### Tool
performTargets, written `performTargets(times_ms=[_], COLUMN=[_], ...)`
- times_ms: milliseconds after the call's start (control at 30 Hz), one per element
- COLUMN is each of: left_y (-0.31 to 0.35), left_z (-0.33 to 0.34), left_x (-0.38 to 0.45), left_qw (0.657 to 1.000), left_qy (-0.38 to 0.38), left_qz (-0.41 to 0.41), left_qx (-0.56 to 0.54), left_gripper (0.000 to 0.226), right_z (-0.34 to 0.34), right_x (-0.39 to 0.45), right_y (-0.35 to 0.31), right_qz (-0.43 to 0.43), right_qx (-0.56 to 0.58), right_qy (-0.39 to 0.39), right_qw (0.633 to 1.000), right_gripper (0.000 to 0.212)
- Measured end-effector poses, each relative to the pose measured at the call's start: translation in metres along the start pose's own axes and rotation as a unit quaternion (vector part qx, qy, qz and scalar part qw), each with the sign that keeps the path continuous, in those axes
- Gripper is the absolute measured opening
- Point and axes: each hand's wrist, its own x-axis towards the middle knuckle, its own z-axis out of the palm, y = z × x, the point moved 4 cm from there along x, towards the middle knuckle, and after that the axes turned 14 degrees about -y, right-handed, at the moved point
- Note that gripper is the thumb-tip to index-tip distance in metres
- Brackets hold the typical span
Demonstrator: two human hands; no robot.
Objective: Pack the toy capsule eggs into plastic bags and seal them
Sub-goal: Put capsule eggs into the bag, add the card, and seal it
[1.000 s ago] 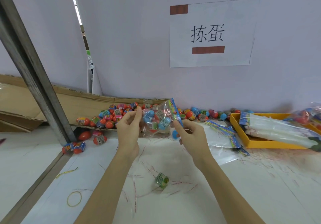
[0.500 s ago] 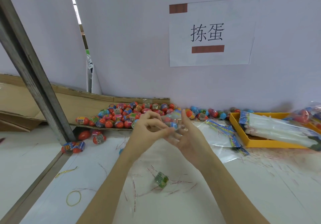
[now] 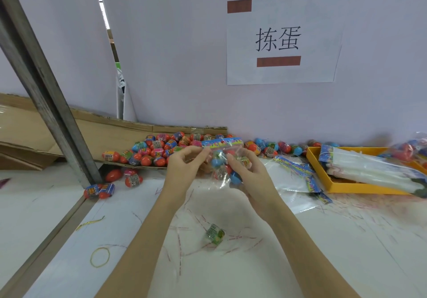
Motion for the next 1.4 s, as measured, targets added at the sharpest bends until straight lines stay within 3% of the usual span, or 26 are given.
performTargets(times_ms=[100,200,333,433,567,733,867,967,1033,1100,1267,1400], left_y=[0.001,0.002,0.006,0.007,0.000,-0.002,-0.002,-0.004,-0.003,-0.003,-0.006,-0.006], left_z=[-0.004,-0.005,-0.005,-0.006,-0.006,-0.006,-0.007,-0.003,-0.002,-0.004,-0.011,-0.011], left_x=[-0.001,-0.001,-0.001,0.000,0.000,0.002,0.004,0.004,0.005,0.005,0.003,0.003], left_qw=[0.996,0.993,0.992,0.991,0.975,0.960,0.950,0.941,0.952,0.978,0.992,0.991], left_qy=[0.055,0.088,0.094,0.097,0.093,0.085,0.078,0.064,0.043,0.030,0.059,0.103], left_qz=[0.016,0.029,0.048,0.045,0.007,-0.009,-0.029,-0.066,-0.087,-0.085,-0.065,-0.031], left_qx=[-0.071,-0.074,-0.068,-0.077,-0.202,-0.267,-0.301,-0.325,-0.291,-0.191,-0.085,-0.078], left_gripper=[0.017,0.016,0.012,0.012,0.013,0.014,0.013,0.027,0.043,0.049,0.016,0.011], right_z=[0.004,0.013,0.017,0.017,0.024,0.026,0.021,0.014,0.009,0.005,0.003,0.006], right_x=[0.003,0.001,-0.002,-0.003,-0.005,-0.004,-0.002,-0.002,-0.001,-0.001,0.000,0.001], right_y=[0.006,0.010,0.013,0.013,0.014,0.014,0.011,0.009,0.008,0.007,0.005,0.002], right_qz=[0.006,0.037,0.045,0.046,0.063,0.041,0.033,0.011,0.011,0.010,-0.037,-0.075], right_qx=[0.132,0.182,0.175,0.132,0.077,0.025,0.059,0.037,0.010,-0.058,-0.218,-0.278], right_qy=[-0.017,-0.098,-0.087,-0.089,-0.149,-0.149,-0.085,-0.016,0.009,0.026,0.008,0.035], right_qw=[0.991,0.978,0.980,0.986,0.984,0.988,0.994,0.999,1.000,0.998,0.975,0.957], right_gripper=[0.079,0.079,0.083,0.069,0.041,0.041,0.036,0.021,0.019,0.021,0.020,0.020])
